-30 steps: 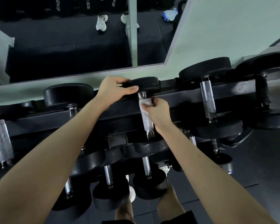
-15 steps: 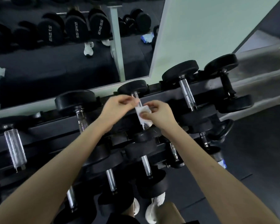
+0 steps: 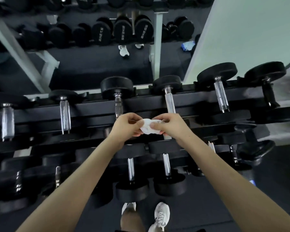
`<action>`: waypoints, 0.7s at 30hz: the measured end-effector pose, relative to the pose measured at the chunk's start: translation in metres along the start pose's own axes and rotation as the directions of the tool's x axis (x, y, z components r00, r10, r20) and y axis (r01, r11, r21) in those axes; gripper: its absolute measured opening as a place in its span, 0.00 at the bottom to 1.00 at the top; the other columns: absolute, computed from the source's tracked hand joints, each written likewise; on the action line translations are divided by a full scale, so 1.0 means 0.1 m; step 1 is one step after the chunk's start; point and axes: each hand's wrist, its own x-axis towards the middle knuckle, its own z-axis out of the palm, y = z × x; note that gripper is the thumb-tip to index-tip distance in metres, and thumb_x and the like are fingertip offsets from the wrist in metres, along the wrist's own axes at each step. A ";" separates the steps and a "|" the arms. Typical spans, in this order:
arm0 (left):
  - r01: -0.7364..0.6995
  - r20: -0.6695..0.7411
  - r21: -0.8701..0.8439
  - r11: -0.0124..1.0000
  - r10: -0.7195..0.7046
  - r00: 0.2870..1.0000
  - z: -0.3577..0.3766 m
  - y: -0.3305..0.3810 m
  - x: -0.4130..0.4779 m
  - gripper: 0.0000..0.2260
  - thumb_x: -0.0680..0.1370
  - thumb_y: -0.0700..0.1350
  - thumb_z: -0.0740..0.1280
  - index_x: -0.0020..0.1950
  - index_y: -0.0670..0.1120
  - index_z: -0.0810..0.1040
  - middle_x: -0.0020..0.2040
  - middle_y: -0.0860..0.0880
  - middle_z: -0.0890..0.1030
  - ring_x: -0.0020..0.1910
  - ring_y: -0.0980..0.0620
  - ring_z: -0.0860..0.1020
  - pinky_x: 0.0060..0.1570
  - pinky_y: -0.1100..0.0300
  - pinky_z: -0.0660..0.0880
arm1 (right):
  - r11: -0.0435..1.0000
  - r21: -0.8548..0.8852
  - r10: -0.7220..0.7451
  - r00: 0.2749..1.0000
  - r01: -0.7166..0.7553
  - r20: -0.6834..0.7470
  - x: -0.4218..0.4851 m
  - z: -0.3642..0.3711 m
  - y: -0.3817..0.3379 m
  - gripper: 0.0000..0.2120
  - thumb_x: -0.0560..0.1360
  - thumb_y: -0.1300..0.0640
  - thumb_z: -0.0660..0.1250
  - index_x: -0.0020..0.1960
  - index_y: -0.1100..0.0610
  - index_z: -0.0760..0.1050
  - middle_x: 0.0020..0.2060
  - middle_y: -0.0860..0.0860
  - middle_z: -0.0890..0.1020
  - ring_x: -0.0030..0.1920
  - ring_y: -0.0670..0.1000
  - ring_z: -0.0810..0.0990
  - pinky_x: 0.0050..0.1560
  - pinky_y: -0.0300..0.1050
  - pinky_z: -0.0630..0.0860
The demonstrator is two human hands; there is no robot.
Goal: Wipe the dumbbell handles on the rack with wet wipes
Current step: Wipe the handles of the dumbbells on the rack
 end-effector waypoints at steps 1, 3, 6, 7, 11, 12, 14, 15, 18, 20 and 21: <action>-0.007 -0.038 0.029 1.000 0.008 0.999 -0.07 -0.05 -0.01 0.01 0.77 0.38 0.67 0.45 0.42 0.78 0.38 0.44 0.82 0.34 0.50 0.80 0.43 0.55 0.80 | 0.998 -0.065 -0.026 0.999 0.024 -0.027 0.03 0.10 0.00 0.10 0.69 0.56 0.74 0.49 0.56 0.82 0.38 0.49 0.83 0.38 0.46 0.80 0.43 0.41 0.75; -0.021 -0.111 0.085 0.996 0.030 0.993 -0.21 -0.13 0.03 0.01 0.75 0.39 0.69 0.43 0.43 0.79 0.37 0.43 0.83 0.34 0.49 0.81 0.43 0.54 0.80 | 0.969 -0.240 -0.072 0.994 0.051 -0.081 0.13 0.30 -0.02 0.10 0.69 0.51 0.73 0.50 0.51 0.83 0.45 0.48 0.84 0.47 0.47 0.80 0.46 0.42 0.73; -0.026 -0.186 0.150 0.988 0.054 0.981 -0.43 -0.22 0.18 0.03 0.72 0.41 0.72 0.39 0.47 0.80 0.36 0.45 0.84 0.37 0.47 0.82 0.44 0.53 0.80 | 0.829 -0.560 -0.142 0.966 -0.002 -0.215 0.34 0.60 -0.10 0.12 0.72 0.46 0.67 0.54 0.45 0.81 0.50 0.48 0.80 0.53 0.52 0.77 0.49 0.44 0.70; -0.024 -0.188 0.184 0.983 0.059 0.980 -0.49 -0.25 0.24 0.04 0.72 0.42 0.72 0.39 0.48 0.80 0.35 0.47 0.83 0.38 0.47 0.82 0.44 0.54 0.79 | 0.757 -0.653 -0.181 0.949 -0.032 -0.257 0.41 0.70 -0.14 0.12 0.73 0.46 0.65 0.55 0.44 0.81 0.51 0.50 0.78 0.55 0.54 0.74 0.51 0.46 0.68; -0.029 -0.174 0.334 0.942 0.092 0.980 -0.72 -0.35 0.53 0.01 0.72 0.43 0.72 0.42 0.48 0.82 0.35 0.54 0.81 0.36 0.59 0.79 0.38 0.67 0.72 | 0.702 -0.708 -0.200 0.932 -0.078 -0.301 0.75 1.07 -0.24 0.12 0.75 0.50 0.62 0.56 0.47 0.80 0.53 0.52 0.77 0.56 0.56 0.71 0.51 0.47 0.66; -0.038 -0.189 0.351 0.935 0.110 0.976 -0.78 -0.36 0.62 0.01 0.72 0.43 0.71 0.42 0.49 0.83 0.36 0.54 0.81 0.37 0.60 0.78 0.37 0.69 0.71 | 0.708 -0.700 -0.197 0.928 -0.089 -0.317 0.84 1.12 -0.25 0.12 0.75 0.49 0.62 0.55 0.47 0.80 0.52 0.51 0.78 0.55 0.55 0.72 0.50 0.47 0.67; -0.048 -0.199 0.382 0.923 0.133 0.971 -0.91 -0.38 0.82 0.02 0.72 0.45 0.71 0.42 0.49 0.83 0.38 0.54 0.82 0.40 0.58 0.79 0.38 0.67 0.71 | 0.713 -0.687 -0.168 0.916 -0.142 -0.363 1.00 1.20 -0.28 0.12 0.75 0.48 0.62 0.54 0.50 0.79 0.50 0.51 0.80 0.54 0.55 0.74 0.50 0.47 0.67; -0.054 -0.176 0.415 0.908 0.139 0.974 -0.95 -0.40 0.91 0.03 0.72 0.45 0.70 0.43 0.48 0.83 0.40 0.53 0.83 0.42 0.57 0.79 0.40 0.65 0.72 | 0.700 -0.692 -0.145 0.913 -0.178 -0.381 1.06 1.23 -0.29 0.12 0.75 0.47 0.62 0.54 0.51 0.79 0.49 0.51 0.81 0.54 0.55 0.75 0.51 0.48 0.66; -0.068 -0.107 0.522 0.850 0.144 0.984 -0.98 -0.49 1.11 0.05 0.73 0.45 0.69 0.46 0.46 0.83 0.45 0.50 0.84 0.47 0.52 0.80 0.45 0.60 0.73 | 0.631 -0.724 -0.107 0.894 -0.277 -0.435 1.20 1.35 -0.27 0.11 0.75 0.48 0.61 0.52 0.51 0.78 0.47 0.51 0.82 0.53 0.55 0.76 0.52 0.48 0.63; -0.052 -0.130 0.514 0.856 0.138 0.982 -1.00 -0.55 1.16 0.06 0.72 0.44 0.69 0.46 0.46 0.84 0.46 0.50 0.84 0.48 0.51 0.80 0.44 0.61 0.73 | 0.609 -0.723 -0.106 0.870 -0.326 -0.481 1.26 1.43 -0.24 0.09 0.75 0.50 0.61 0.49 0.50 0.79 0.47 0.50 0.81 0.53 0.55 0.75 0.51 0.49 0.62; -0.044 -0.145 0.501 0.865 0.134 0.980 -1.02 -0.57 1.17 0.06 0.72 0.44 0.69 0.46 0.47 0.84 0.46 0.50 0.84 0.47 0.51 0.80 0.43 0.62 0.72 | 0.607 -0.714 -0.104 0.856 -0.348 -0.506 1.28 1.45 -0.23 0.10 0.75 0.50 0.61 0.48 0.49 0.80 0.47 0.50 0.80 0.54 0.56 0.74 0.51 0.49 0.62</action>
